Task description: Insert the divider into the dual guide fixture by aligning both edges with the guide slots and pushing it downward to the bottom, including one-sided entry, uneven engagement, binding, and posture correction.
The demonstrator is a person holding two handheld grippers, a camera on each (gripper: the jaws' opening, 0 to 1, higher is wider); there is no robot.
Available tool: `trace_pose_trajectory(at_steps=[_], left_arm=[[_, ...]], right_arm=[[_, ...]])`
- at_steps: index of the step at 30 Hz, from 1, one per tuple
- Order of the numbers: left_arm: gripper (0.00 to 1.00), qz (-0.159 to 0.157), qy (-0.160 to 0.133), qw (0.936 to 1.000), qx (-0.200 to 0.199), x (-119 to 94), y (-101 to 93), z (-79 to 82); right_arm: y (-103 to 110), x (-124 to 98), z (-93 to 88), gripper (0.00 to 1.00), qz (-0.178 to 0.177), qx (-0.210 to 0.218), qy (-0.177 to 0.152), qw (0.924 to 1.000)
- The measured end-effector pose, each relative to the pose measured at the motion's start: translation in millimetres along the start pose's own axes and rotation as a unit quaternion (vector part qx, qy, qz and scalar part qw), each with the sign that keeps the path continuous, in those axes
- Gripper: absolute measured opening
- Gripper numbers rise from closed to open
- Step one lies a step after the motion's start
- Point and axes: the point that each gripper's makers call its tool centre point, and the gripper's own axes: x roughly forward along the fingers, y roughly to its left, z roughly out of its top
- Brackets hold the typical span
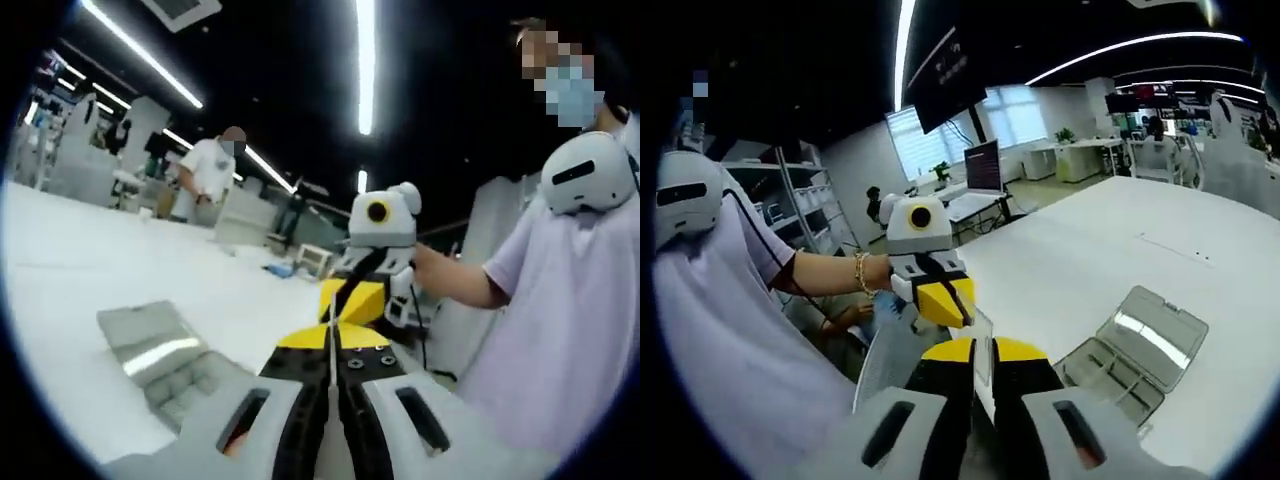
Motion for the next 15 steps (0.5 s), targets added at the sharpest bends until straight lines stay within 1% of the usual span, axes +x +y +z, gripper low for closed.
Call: trace_pose_trajectory(at_steps=[1, 3, 6, 10, 15], left_arm=[[0.0, -0.01, -0.007, 0.9999, -0.009, -1.2, -2.8, 1.9], [0.0, -0.019, -0.016, 0.9996, -0.014, -3.4, -5.8, 5.2], [0.0, -0.027, -0.017, 0.9994, -0.016, -3.1, -9.1, 6.8], [0.0, -0.03, -0.019, 0.9992, -0.016, -2.9, -10.5, 8.2], [0.0, -0.031, -0.027, 0.999, -0.018, -2.4, -10.7, 12.7]], right_arm=[[3.0, -0.4, 1.8, 0.0, 0.008, 0.007, -0.005, 0.9999], [7.1, -1.6, 6.1, 0.0, 0.02, 0.011, -0.016, 0.9996], [10.8, -1.5, 7.7, 0.0, 0.027, 0.005, -0.016, 0.9995], [12.0, -1.3, 9.0, 0.0, 0.033, 0.009, -0.019, 0.9992], [12.3, -0.1, 9.8, 0.0, 0.041, 0.027, -0.025, 0.9985]])
